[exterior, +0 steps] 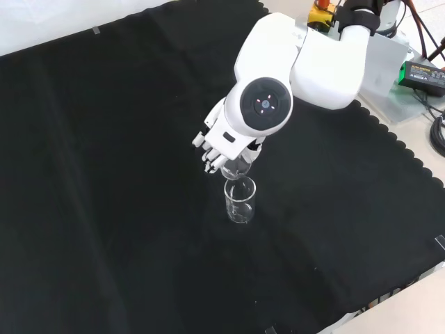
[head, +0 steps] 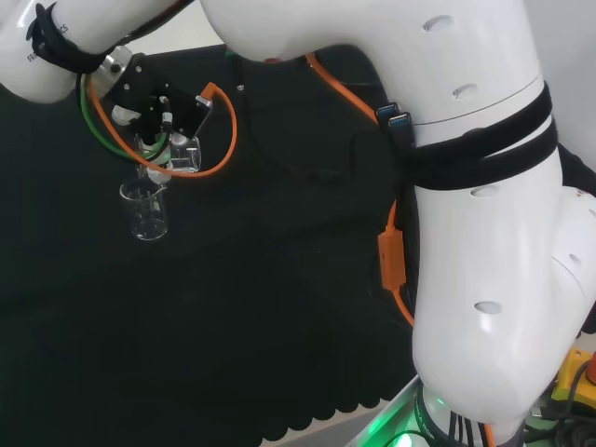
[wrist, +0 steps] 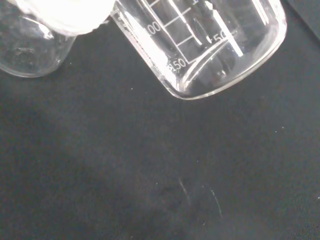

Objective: Pour the water from the handheld beaker into the one on the table.

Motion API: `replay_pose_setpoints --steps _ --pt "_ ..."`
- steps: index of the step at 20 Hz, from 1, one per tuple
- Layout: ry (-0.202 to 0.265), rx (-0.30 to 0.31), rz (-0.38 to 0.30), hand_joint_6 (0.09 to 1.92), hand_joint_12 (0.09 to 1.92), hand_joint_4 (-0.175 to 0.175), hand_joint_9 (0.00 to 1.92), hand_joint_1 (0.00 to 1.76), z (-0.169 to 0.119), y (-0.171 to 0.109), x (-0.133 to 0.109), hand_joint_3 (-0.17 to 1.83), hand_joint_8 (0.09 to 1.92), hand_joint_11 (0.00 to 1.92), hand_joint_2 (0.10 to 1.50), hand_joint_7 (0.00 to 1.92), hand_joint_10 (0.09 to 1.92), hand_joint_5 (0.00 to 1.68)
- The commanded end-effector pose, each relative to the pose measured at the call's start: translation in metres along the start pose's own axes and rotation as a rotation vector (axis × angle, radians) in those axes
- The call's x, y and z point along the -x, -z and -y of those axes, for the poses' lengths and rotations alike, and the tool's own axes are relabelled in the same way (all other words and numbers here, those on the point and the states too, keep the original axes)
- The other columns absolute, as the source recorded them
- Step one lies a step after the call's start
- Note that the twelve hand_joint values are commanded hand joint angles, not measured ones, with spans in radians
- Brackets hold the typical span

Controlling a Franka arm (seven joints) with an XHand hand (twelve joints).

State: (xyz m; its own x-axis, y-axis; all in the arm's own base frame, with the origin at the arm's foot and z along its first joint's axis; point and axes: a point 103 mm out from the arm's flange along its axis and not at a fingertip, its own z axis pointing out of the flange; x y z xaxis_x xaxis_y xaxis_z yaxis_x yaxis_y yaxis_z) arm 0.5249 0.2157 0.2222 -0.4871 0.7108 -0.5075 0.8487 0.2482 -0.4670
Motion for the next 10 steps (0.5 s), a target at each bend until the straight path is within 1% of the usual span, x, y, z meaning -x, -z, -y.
replay_pose_setpoints --steps 1,4,6,7,10 --pt "0.021 -0.022 0.034 1.15 0.93 -0.126 1.13 1.25 -0.0066 0.0096 -0.0160 -0.17 1.00 0.96 1.19 1.12 1.12 0.86" --pt "0.023 -0.024 0.037 1.15 0.93 -0.126 1.14 1.25 -0.0081 0.0123 -0.0176 -0.17 1.00 0.96 1.19 1.12 1.12 0.86" --pt "0.013 -0.006 -0.003 1.15 0.93 -0.126 1.14 1.25 -0.0057 0.0052 -0.0148 -0.17 1.00 0.96 1.19 1.12 1.12 0.86" --pt "0.014 -0.004 -0.006 1.15 0.93 -0.126 1.14 1.25 -0.0056 0.0050 -0.0148 -0.17 1.00 0.96 1.19 1.12 1.12 0.86" --pt "0.015 -0.023 0.027 1.15 0.93 -0.126 1.14 1.25 -0.0059 0.0082 -0.0139 -0.17 1.00 0.96 1.19 1.12 1.12 0.86"
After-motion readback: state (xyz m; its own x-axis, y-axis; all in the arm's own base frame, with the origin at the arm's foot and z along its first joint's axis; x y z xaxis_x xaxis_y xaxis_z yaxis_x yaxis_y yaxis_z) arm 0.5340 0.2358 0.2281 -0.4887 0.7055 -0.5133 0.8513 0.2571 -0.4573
